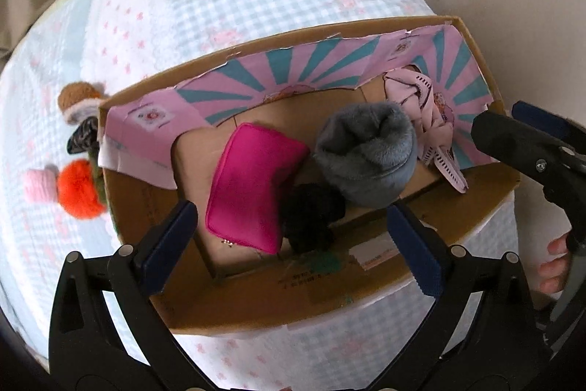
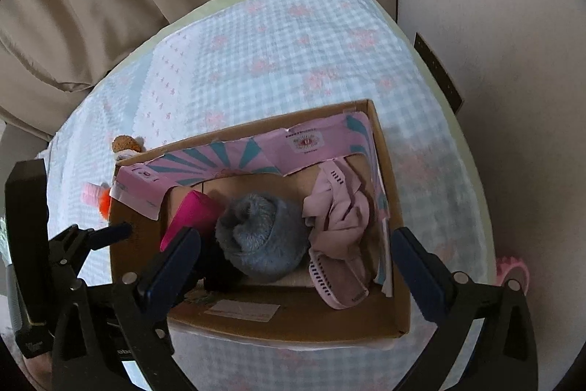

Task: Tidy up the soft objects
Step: 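Carry both items into the box and open both tools to release them, then lift both tools from the box and move toward the pink scrunchie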

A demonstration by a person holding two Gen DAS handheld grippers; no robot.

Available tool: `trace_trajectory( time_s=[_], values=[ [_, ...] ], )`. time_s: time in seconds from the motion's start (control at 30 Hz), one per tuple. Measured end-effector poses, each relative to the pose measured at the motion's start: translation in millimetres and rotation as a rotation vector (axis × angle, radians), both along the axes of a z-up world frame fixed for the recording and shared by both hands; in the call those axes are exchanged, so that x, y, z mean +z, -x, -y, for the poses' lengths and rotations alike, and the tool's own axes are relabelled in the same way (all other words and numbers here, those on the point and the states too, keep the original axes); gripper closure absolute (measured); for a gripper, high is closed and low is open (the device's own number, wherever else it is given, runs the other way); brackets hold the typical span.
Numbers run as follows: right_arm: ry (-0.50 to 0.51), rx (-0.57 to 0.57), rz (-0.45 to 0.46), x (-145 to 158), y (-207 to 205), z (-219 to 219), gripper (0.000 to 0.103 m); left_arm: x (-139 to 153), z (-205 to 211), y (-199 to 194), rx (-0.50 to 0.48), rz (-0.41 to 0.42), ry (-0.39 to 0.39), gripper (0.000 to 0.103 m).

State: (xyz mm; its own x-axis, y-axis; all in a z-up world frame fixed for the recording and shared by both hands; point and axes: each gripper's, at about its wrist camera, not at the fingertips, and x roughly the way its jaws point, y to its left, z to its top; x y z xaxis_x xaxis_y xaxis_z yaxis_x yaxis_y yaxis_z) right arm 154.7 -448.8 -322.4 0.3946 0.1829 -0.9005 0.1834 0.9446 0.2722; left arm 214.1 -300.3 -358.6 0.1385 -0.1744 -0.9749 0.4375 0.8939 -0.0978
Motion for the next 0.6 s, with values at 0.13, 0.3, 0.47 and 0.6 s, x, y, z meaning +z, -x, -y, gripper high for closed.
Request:
trace_trajectory(
  time_s=[0.13, 0.3, 0.47, 0.6],
  values=[
    [0.004, 0.004, 0.011, 5, 1, -1, 0.0, 6, -6, 1, 0.013, 0.004, 0.016, 0.0],
    [0.019, 0.008, 0.023, 18, 3, -5, 0.0, 21, -9, 2, 0.019, 0.03, 0.039, 0.0],
    [0.068, 0.01, 0.062, 48, 10, -13, 0.0, 53, -19, 7, 0.022, 0.083, 0.068, 0.0],
    [0.085, 0.023, 0.093, 79, 17, -26, 0.0, 90, -38, 14, 0.045, 0.138, 0.097, 0.0]
  ],
)
